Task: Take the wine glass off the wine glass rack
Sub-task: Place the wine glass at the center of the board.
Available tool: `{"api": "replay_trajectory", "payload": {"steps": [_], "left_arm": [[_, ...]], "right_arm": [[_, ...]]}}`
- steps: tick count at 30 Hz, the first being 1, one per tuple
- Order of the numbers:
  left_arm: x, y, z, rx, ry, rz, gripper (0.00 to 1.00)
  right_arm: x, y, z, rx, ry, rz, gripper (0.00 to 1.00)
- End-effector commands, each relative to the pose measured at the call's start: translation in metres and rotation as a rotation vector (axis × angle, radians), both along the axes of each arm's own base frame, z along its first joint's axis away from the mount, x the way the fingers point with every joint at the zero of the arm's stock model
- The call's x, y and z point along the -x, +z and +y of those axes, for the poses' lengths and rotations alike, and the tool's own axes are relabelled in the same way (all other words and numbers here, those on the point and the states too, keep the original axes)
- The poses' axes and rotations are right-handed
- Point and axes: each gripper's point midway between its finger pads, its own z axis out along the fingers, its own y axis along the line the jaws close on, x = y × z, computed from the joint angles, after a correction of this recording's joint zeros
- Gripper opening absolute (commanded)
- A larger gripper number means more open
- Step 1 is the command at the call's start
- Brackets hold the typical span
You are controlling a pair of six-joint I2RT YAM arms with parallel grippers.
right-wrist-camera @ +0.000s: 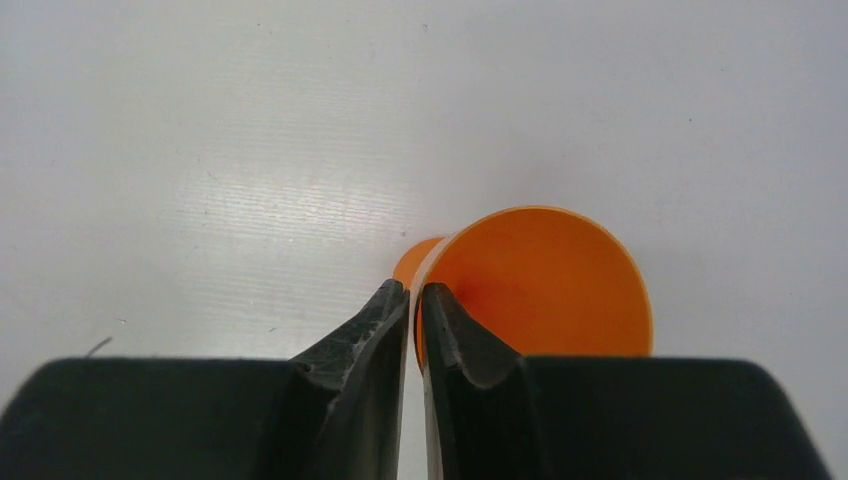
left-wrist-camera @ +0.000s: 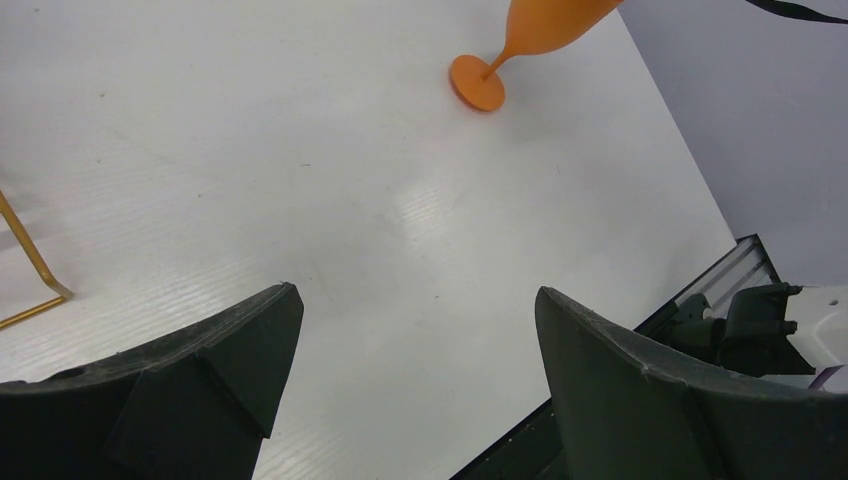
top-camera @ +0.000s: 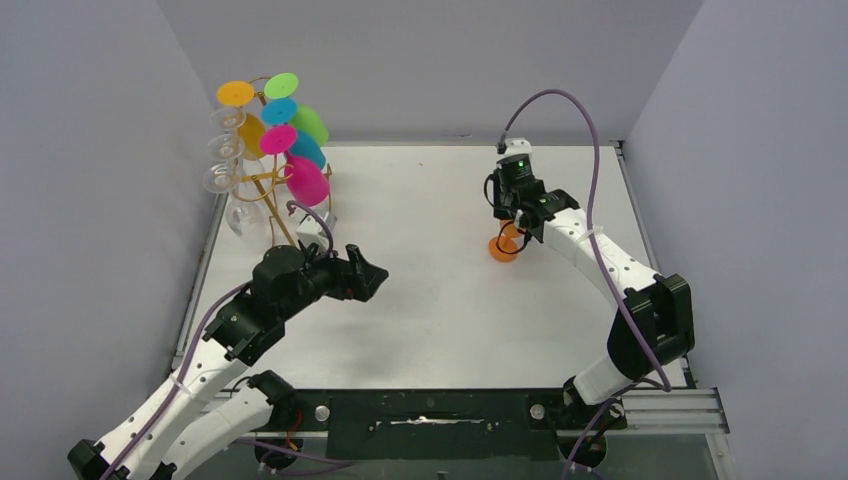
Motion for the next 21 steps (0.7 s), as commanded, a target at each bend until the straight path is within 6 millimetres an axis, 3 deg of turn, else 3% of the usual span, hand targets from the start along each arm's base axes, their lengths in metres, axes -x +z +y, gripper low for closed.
{"api": "replay_trajectory", "payload": {"steps": [1,7,14,21], "left_arm": [[-0.004,0.027,0.000,0.045,0.017,-0.043,0.88],[-0.007,0.031,-0.001,0.030,0.014,-0.050,0.88],[-0.022,0.047,-0.007,-0.034,0.003,-0.069,0.88],[-0.057,0.090,-0.015,-0.038,-0.001,-0.061,0.89]], "right_arm": [[-0.012,0.026,0.013,-0.062,0.021,-0.066,0.15],[-0.009,0.037,0.011,-0.055,0.031,-0.071,0.31],[0.001,0.075,0.013,-0.120,0.046,-0.142,0.51],[0.034,0.099,0.023,-0.369,0.035,-0.227,0.64]]}}
